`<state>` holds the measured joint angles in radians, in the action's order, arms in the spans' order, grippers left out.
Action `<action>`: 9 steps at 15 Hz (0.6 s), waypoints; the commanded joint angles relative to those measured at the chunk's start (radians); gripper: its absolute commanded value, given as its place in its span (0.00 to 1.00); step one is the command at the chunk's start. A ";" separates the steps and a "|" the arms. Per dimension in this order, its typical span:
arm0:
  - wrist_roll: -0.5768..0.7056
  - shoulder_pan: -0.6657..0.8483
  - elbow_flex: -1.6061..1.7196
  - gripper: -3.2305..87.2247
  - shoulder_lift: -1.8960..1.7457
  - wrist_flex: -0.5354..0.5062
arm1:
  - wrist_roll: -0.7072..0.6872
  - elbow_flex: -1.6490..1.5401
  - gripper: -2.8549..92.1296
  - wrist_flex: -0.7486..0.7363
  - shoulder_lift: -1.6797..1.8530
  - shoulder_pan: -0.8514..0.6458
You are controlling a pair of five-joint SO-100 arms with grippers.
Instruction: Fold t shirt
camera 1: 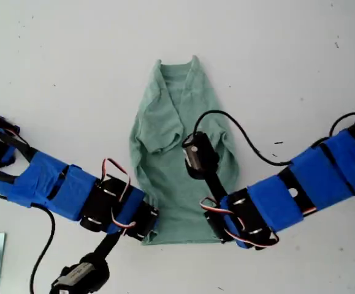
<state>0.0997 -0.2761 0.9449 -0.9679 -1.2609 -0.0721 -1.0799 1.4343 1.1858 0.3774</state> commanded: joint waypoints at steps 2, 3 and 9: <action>0.020 -0.031 -0.055 0.03 -0.117 -0.009 | -0.046 0.081 0.06 0.101 0.135 0.017; 0.006 -0.028 -0.044 0.03 -0.163 -0.023 | -0.071 0.098 0.06 0.124 0.156 -0.006; 0.232 0.299 0.009 0.03 -0.350 -0.123 | -0.442 -0.106 0.06 0.089 0.454 -0.453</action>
<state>0.2485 -0.1074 0.9649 -1.2333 -1.3744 -0.4111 -1.1536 1.5493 1.5248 0.0706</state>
